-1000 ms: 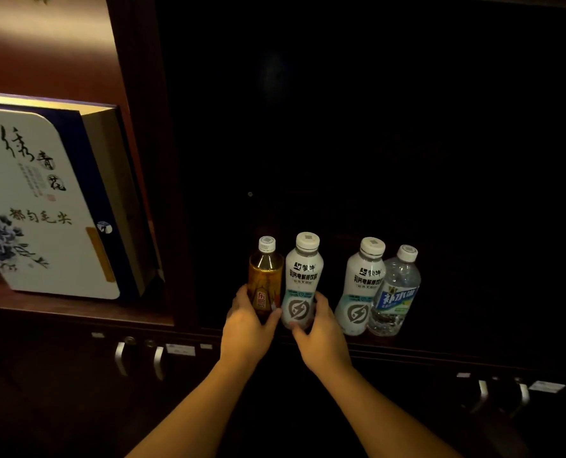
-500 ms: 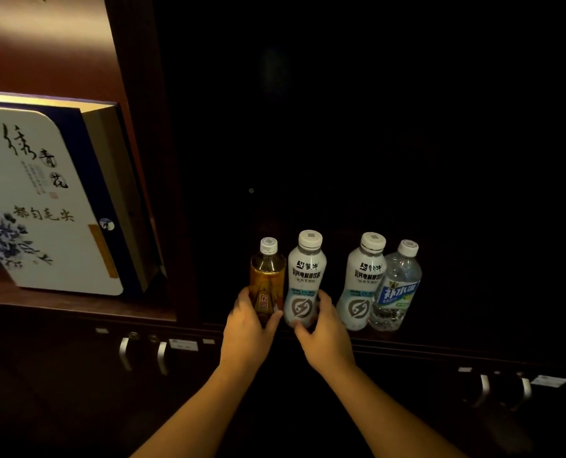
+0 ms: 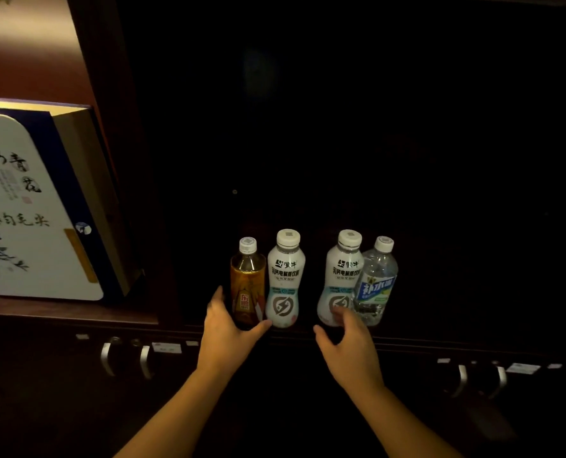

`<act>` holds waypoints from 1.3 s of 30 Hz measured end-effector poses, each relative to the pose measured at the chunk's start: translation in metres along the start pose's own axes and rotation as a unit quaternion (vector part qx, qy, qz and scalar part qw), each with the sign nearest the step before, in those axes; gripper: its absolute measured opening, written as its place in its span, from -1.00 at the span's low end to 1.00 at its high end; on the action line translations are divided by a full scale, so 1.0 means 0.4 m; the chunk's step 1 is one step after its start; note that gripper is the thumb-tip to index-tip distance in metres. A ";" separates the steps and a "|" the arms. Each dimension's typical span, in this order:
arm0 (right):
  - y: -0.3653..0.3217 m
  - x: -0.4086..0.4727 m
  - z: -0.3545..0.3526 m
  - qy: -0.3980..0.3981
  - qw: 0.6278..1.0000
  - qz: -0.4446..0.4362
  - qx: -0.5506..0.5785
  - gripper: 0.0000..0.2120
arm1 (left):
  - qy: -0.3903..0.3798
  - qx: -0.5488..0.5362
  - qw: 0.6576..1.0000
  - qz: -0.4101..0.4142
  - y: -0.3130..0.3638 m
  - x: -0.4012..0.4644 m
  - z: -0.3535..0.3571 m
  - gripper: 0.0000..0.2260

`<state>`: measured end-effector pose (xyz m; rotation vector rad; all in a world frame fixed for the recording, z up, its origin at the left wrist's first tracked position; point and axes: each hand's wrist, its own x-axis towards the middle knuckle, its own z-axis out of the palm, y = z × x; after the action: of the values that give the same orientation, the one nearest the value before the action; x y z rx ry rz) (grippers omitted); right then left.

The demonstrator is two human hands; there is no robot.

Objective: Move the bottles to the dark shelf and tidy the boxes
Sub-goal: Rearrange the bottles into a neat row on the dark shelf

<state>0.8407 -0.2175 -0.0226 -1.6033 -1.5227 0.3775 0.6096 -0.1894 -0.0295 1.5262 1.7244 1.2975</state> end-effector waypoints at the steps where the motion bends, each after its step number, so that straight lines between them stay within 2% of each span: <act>1: 0.010 -0.002 -0.016 0.021 1.000 -0.002 -0.005 -0.57 | -0.003 -0.004 1.000 0.003 0.007 -0.001 0.003 0.14; 4: 0.037 -0.003 -0.051 0.090 0.996 0.020 -0.019 -0.49 | -0.010 -0.014 1.000 0.005 0.026 -0.006 0.018 0.23; 8: 0.061 0.018 -0.084 0.144 0.986 0.084 0.008 -0.11 | -0.004 -0.034 0.999 0.000 0.046 -0.002 0.039 0.30; 11: 0.087 0.058 -0.104 0.099 0.988 0.106 0.055 0.18 | -0.003 -0.046 0.999 0.003 0.055 0.002 0.050 0.28; 14: 0.107 0.103 -0.117 0.030 0.985 0.112 0.131 0.30 | 0.002 -0.053 0.999 -0.003 0.058 0.002 0.055 0.26; 16: 0.116 0.124 -0.120 -0.009 0.979 0.096 0.181 0.27 | 0.003 -0.053 0.999 -0.009 0.064 0.003 0.058 0.27; 18: 0.125 0.136 -0.113 -0.029 0.977 0.075 0.198 0.14 | 0.003 -0.047 0.999 -0.013 0.067 0.004 0.060 0.28; 22: 0.132 0.142 -0.094 -0.002 0.973 0.061 0.222 -0.02 | 0.006 -0.051 0.999 -0.011 0.068 0.001 0.066 0.24; 32: 0.126 0.141 -0.055 0.015 0.977 0.038 0.212 -0.06 | 0.006 -0.051 0.999 -0.010 0.085 -0.003 0.079 0.23; 39: 0.111 0.126 -0.033 0.016 0.980 0.053 0.193 -0.02 | 0.008 -0.035 0.999 -0.005 0.092 -0.004 0.095 0.22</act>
<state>0.8898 -0.1704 -0.0312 -1.3762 -1.2510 0.6591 0.6595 -0.1815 -0.0136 1.4694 1.6764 1.3531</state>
